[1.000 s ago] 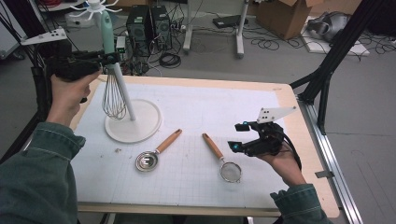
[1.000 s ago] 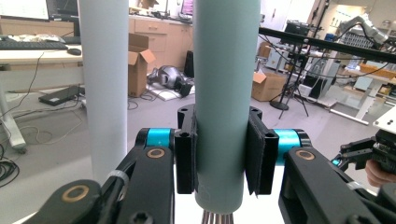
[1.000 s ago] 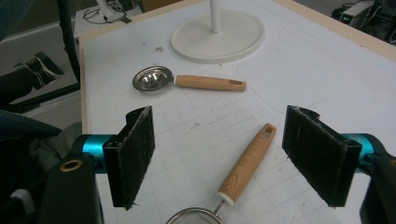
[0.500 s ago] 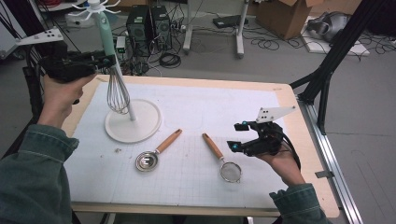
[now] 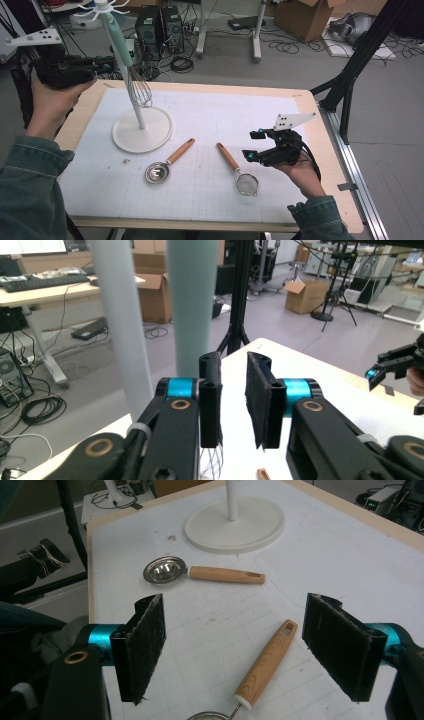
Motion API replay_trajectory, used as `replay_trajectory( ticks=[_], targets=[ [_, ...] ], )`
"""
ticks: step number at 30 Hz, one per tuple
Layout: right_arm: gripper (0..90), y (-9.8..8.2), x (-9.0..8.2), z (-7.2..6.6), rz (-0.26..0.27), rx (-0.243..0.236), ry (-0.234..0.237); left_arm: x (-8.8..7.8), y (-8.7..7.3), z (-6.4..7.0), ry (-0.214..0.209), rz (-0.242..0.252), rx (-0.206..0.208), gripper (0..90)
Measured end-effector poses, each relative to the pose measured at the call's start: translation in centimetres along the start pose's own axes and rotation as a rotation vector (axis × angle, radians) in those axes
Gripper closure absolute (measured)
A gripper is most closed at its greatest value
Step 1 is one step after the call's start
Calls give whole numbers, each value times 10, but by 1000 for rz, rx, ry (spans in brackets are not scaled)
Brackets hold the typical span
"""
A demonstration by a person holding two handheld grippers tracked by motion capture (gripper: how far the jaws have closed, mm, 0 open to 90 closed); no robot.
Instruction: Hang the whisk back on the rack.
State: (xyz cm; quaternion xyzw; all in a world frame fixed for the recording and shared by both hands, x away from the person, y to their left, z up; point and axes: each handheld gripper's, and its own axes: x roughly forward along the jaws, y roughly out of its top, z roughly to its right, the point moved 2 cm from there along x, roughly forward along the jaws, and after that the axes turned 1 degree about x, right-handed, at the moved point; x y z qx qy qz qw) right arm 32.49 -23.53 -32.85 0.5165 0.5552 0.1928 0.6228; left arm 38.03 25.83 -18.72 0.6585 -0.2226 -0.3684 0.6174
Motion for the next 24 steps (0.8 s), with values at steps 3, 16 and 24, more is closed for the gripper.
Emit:
replay_trajectory(
  ticks=[3, 16, 24],
  targets=[
    [247, 0, -1, 0, 6, 1, -1, -1, 5, 2, -18, 7, 2, 822],
    [247, 3, -3, 2, 10, 3, -3, -2, 27, 14, -58, 17, 45, 897],
    [247, 4, -4, 3, 9, 1, -3, -3, 39, 16, -75, 34, 51, 897]
  ],
)
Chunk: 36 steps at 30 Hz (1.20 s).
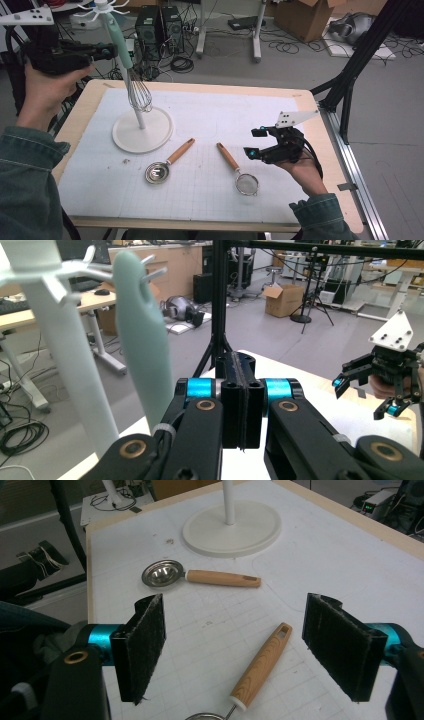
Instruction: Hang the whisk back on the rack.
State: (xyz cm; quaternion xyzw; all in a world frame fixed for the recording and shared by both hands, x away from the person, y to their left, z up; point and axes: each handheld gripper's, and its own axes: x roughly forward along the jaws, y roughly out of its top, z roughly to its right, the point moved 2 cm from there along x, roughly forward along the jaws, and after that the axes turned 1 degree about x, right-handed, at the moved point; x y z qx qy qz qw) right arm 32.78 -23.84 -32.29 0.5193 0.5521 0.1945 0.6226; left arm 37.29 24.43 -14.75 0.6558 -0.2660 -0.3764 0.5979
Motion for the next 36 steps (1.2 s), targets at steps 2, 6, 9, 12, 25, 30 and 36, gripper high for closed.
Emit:
replay_trajectory(
  ticks=[2, 6, 9, 12, 25, 30, 36],
  targets=[
    [247, 0, 0, 0, -1, -3, -1, 0, 2, 0, -6, 0, -2, 897],
    [247, 0, -2, 1, -1, 1, -2, 1, 5, 0, -17, -6, 2, 897],
    [247, 0, -3, 1, 1, -1, -6, 1, 6, 0, -18, -7, 2, 897],
    [247, -1, -5, 0, 3, 0, -8, 1, 7, 0, -17, -8, 2, 897],
    [247, 1, -8, 0, 5, -7, -16, -1, 15, -3, -20, -4, 2, 897],
    [247, 1, -9, 0, 6, -6, -16, -2, 17, -4, -20, -2, 6, 897],
    [247, 1, -9, 0, 3, -7, -14, -4, 21, -8, -18, 12, 3, 897]
  ],
)
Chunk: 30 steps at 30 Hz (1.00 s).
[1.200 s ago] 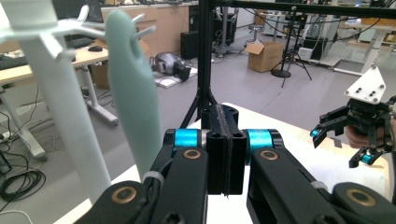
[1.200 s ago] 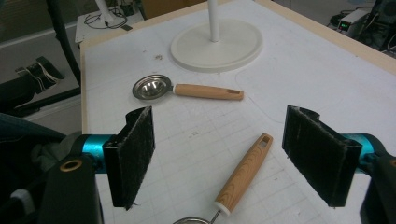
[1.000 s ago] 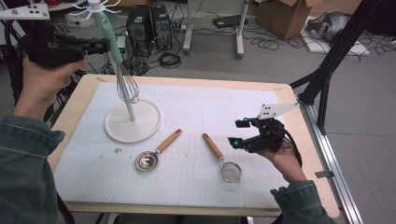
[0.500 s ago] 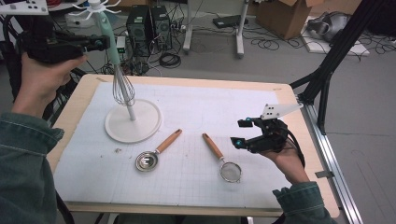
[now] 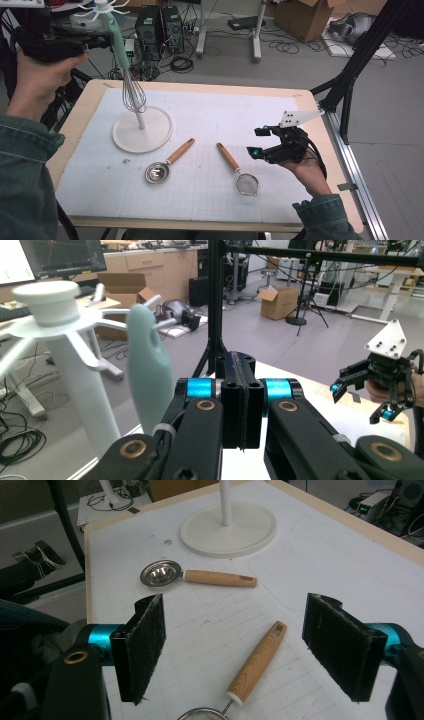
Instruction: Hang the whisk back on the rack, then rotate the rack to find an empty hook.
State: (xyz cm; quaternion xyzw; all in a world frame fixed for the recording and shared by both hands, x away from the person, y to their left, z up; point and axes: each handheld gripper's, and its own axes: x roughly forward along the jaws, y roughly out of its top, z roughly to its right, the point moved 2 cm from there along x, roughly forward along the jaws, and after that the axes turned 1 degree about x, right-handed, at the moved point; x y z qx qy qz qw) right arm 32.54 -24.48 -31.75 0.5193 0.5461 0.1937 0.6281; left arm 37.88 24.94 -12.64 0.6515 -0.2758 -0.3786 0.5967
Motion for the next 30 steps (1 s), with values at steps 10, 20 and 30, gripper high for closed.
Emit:
replay_trajectory(
  ticks=[10, 20, 30],
  targets=[
    [247, 1, -1, 0, -1, -1, -4, -6, 8, -8, 11, 8, 2, 897],
    [247, 1, -1, 1, 1, 1, -2, -10, 12, -18, 33, 6, -2, 897],
    [247, -2, -5, 1, 5, -1, -10, -13, 11, -23, 54, 0, -5, 897]
  ],
)
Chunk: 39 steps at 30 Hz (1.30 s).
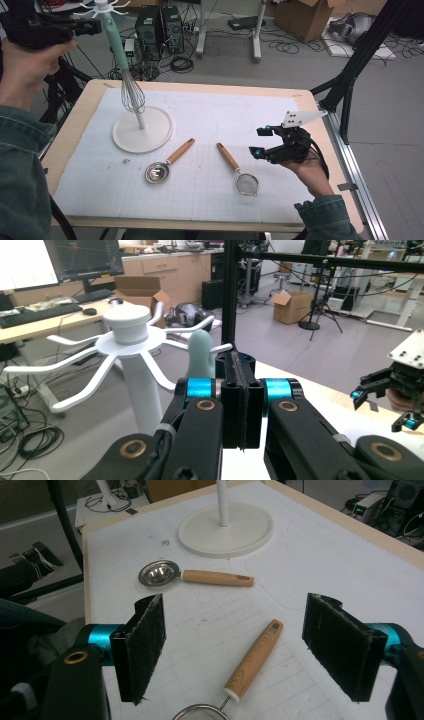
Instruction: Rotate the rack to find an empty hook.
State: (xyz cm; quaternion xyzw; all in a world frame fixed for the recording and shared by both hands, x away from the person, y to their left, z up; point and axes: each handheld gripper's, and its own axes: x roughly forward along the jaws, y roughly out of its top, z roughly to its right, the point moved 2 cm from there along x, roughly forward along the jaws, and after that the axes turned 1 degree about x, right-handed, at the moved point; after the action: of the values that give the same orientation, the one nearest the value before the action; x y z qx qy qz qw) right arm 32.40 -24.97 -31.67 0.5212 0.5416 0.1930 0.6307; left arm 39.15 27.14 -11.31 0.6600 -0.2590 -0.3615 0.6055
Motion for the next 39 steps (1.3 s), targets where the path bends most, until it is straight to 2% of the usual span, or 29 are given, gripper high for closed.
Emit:
replay_trajectory(
  ticks=[18, 22, 28, 39],
  targets=[
    [247, 2, 3, -2, -7, -6, 8, -17, -3, -15, 53, -7, -8, 897],
    [247, 3, 3, -3, -10, -5, 7, -19, -4, -16, 54, -13, -10, 897],
    [247, 3, 3, -4, -10, -8, 6, -21, -5, -11, 37, -11, -2, 897],
    [247, 1, 2, -5, -2, -11, 5, -13, -2, 16, -21, 2, 29, 897]
  ],
)
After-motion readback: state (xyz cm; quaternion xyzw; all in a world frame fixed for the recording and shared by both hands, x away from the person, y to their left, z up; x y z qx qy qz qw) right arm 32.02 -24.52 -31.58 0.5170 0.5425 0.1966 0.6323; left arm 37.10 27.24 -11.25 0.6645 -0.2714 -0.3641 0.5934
